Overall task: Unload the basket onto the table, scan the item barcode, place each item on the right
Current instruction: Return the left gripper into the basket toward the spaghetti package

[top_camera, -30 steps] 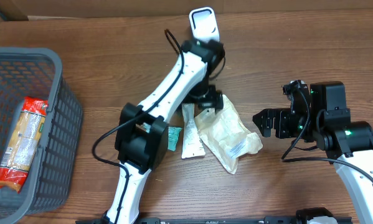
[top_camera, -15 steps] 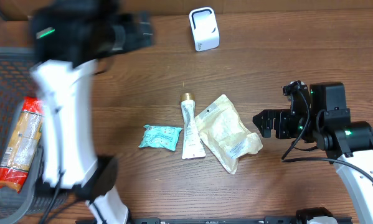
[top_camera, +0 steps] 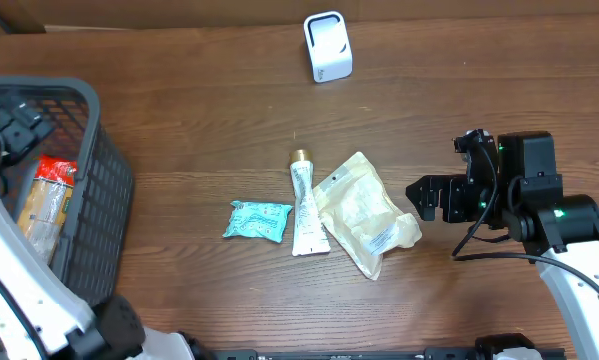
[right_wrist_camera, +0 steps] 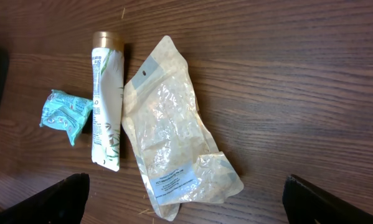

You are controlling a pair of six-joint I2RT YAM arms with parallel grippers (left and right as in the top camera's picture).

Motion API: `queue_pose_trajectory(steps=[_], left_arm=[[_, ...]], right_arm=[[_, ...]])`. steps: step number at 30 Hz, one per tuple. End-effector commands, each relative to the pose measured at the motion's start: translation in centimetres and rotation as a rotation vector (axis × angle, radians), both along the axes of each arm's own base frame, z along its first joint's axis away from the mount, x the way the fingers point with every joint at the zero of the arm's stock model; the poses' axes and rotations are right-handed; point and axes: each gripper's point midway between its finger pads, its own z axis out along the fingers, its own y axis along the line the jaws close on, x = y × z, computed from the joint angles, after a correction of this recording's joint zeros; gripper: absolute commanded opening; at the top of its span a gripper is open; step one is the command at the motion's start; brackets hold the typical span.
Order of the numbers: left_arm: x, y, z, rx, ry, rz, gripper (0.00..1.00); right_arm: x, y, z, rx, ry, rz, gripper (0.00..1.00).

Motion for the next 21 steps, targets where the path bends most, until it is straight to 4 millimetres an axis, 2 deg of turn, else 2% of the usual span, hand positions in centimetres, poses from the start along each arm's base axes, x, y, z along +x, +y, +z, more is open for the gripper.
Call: queue_pose_trajectory(steps=[1,5,9,16,21], left_arm=[[-0.4,2.3,-1.6,0.022,0.011,0.021,0.99],[1.6,4.0,-3.0,0.078,-0.023,-0.015,0.98],[4.4,5.5,-5.9,0.147,-0.033,-0.142,0.99],[5.9,6.8,-13.3,0.281,0.164,-0.501,0.97],[6.3,7.3,-16.5,0.276,0.201,-0.546,0.98]], right_arm=[[0.4,0.2,0.3,0.002,-0.003,0.006,1.0],[0.5,0.2,-0.4,-0.002,0.024,0.007,1.0],[0.6,0.2,-1.0,-0.005,0.048,0.007,1.0],[0.8,0.3,-1.9,-0.009,0.079,0.007,1.0],[0.8,0.3,-2.1,-0.01,0.086,0.006,1.0]])
